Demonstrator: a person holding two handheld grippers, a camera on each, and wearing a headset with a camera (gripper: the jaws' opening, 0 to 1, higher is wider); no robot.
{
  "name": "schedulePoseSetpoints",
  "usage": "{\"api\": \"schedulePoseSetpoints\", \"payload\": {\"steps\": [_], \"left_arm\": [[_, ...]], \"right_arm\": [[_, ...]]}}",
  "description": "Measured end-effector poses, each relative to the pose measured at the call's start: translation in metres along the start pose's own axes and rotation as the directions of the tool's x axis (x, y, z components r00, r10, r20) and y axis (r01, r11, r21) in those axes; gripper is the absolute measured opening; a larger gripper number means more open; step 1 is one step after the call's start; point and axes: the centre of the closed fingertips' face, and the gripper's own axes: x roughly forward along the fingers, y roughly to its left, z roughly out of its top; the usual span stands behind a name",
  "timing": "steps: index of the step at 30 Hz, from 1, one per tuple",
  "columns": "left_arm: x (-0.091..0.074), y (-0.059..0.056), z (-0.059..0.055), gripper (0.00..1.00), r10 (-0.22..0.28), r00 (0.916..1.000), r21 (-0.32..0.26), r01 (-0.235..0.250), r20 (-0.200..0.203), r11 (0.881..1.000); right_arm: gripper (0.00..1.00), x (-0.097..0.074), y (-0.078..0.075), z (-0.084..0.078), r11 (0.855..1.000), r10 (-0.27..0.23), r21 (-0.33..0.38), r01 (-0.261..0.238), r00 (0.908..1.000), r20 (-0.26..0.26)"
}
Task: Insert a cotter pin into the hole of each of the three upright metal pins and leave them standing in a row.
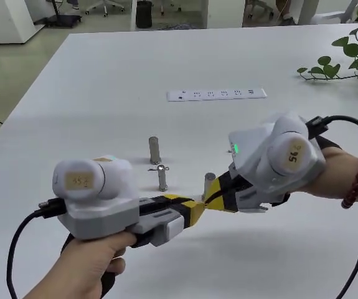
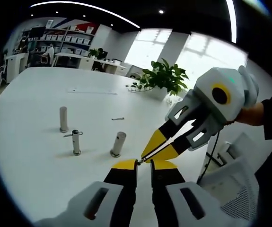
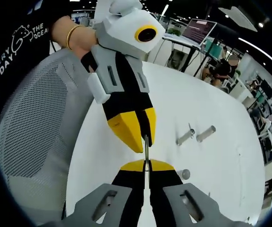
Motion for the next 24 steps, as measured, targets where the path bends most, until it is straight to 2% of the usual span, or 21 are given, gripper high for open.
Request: {"api": "schedulePoseSetpoints", "payload": {"steps": [9, 16, 19, 24], "left_arm": [[-0.0011, 0.0039, -0.0015, 0.0, 0.007, 1.0, -0.041, -0.007, 0.005, 0.999], [-0.0014, 0.0051, -0.0024, 0.0, 0.005, 1.0, -0.075, -0.004, 0.007, 0.997], [-0.0024, 0.0047, -0.0019, 0.0, -0.012, 0.9998, -0.132, 0.014, 0.016, 0.991], [-0.0052, 0.0053, 0.0002, 0.0, -0.017, 0.9994, -0.092, 0.02, 0.031, 0.996]], "right_arm": [[0.0, 0.0015, 0.0014, 0.003, 1.0, -0.004, -0.019, 0.004, 1.0, -0.003], [0.0, 0.0026, 0.0022, 0.0036, 1.0, -0.007, -0.021, 0.007, 1.0, 0.0], [0.0, 0.0024, 0.0024, 0.0045, 1.0, -0.007, -0.013, 0.007, 0.9999, 0.016], [0.0, 0.0028, 0.0016, 0.0068, 1.0, -0.014, 0.024, 0.013, 0.9989, 0.044]]}}
